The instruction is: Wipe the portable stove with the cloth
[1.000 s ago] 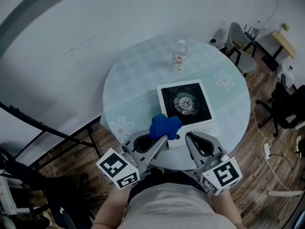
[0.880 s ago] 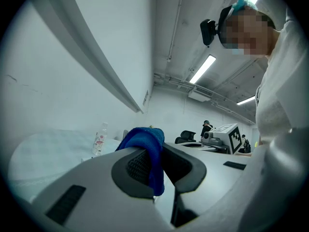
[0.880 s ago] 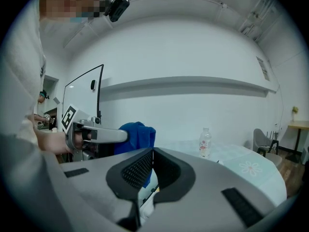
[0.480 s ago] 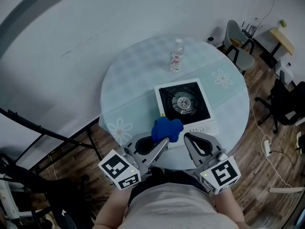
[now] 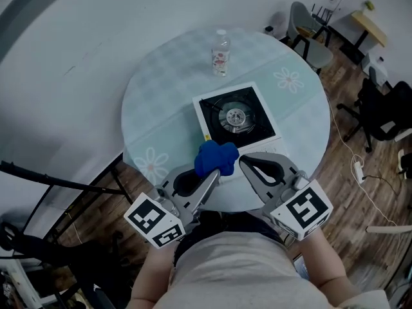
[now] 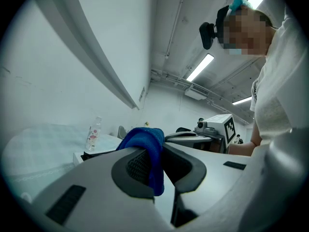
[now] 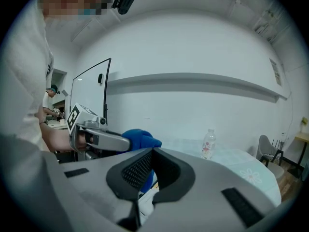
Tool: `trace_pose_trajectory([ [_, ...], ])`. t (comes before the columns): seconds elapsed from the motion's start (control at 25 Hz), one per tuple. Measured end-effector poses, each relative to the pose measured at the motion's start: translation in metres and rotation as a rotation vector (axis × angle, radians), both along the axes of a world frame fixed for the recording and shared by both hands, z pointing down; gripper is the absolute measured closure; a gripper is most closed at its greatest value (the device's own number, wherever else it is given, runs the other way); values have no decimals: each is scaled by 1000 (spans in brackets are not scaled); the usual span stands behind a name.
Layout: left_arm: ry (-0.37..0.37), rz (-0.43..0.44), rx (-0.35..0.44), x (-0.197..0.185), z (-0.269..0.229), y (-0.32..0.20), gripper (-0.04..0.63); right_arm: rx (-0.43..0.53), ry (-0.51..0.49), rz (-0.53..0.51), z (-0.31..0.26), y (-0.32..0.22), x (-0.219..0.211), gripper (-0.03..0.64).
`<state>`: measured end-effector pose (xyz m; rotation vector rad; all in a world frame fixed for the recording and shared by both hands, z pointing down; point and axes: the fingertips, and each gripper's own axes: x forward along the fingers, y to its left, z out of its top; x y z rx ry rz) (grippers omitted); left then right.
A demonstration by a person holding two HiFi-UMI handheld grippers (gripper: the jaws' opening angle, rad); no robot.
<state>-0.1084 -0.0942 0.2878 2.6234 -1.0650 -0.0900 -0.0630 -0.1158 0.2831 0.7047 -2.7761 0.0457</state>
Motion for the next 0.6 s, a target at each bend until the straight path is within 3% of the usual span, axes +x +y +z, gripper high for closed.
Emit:
trace_pose_trajectory([
  [0.24,19,5,-13,4,3,1,537,-17,37,-53,-1,0,5,595],
  [0.6,51,-7,-30,-1,12,-5,537,-34,47,-50,6,-9,11,595],
])
